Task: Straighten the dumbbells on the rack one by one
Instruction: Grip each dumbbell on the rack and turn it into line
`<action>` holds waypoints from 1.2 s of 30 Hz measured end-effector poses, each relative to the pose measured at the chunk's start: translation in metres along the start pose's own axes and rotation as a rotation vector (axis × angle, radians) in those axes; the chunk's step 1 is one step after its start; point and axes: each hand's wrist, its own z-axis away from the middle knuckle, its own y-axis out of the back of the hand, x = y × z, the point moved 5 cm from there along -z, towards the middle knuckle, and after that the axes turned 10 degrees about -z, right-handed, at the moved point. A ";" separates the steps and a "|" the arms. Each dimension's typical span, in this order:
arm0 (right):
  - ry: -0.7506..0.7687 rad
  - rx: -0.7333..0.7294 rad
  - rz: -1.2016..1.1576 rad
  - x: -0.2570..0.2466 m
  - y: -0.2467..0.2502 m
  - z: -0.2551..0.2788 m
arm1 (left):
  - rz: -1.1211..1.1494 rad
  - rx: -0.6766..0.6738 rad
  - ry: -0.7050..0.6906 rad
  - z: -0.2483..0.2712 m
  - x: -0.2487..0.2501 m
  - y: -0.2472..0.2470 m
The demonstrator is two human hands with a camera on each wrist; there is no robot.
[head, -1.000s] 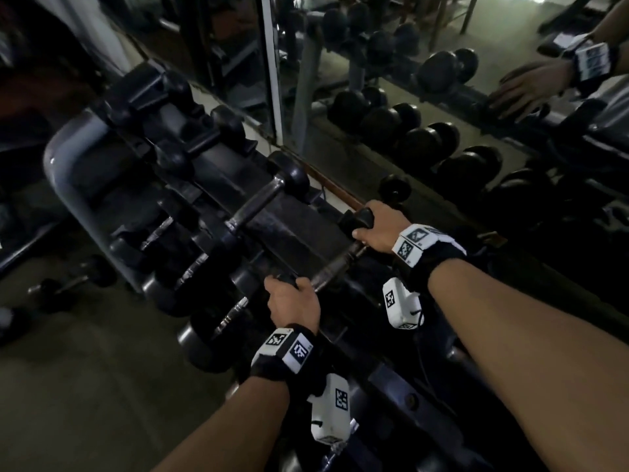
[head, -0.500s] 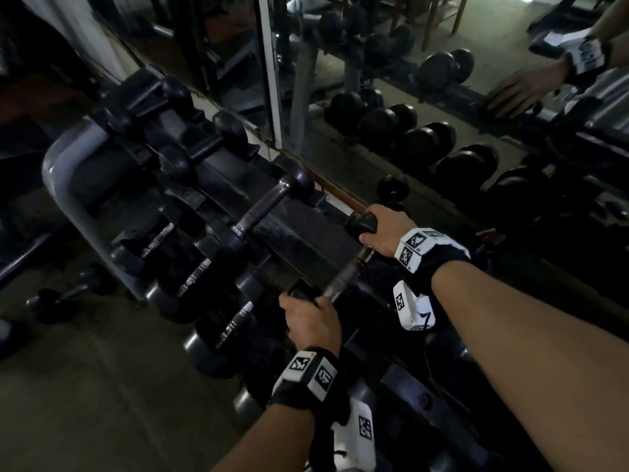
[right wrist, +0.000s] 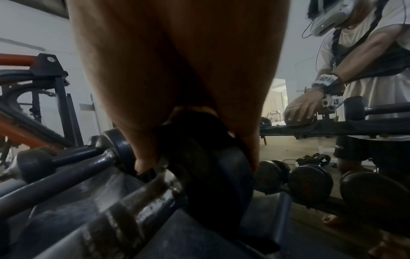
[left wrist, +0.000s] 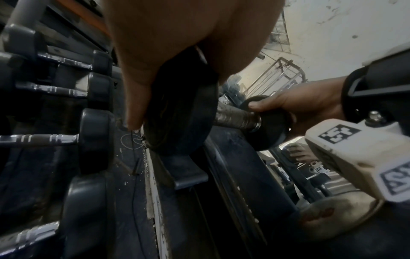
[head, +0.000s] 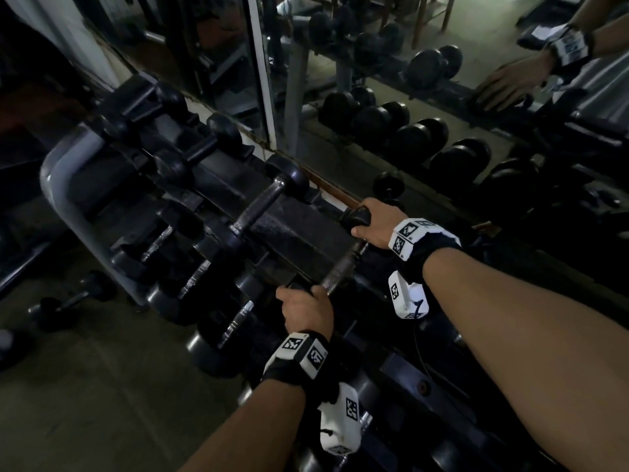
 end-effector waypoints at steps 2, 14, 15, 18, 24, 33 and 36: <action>-0.025 -0.017 -0.021 -0.002 0.002 0.009 | -0.025 -0.027 -0.014 0.001 0.001 0.005; -0.378 0.579 -0.348 0.077 0.058 0.185 | -0.285 -0.207 -0.774 0.050 0.092 0.015; -0.424 0.623 -0.366 0.085 0.053 0.204 | -0.307 -0.273 -0.809 0.057 0.093 0.007; -0.541 0.739 -0.440 0.103 0.034 0.256 | -0.381 -0.389 -0.944 0.082 0.092 -0.012; -0.707 0.896 -0.494 0.129 -0.003 0.330 | -0.458 -0.487 -1.056 0.122 0.084 -0.034; -0.798 0.871 -0.570 0.182 -0.007 0.338 | -0.524 -0.475 -1.008 0.131 0.081 -0.076; -0.771 0.794 -0.623 0.203 -0.004 0.323 | -0.519 -0.455 -0.875 0.126 0.080 -0.091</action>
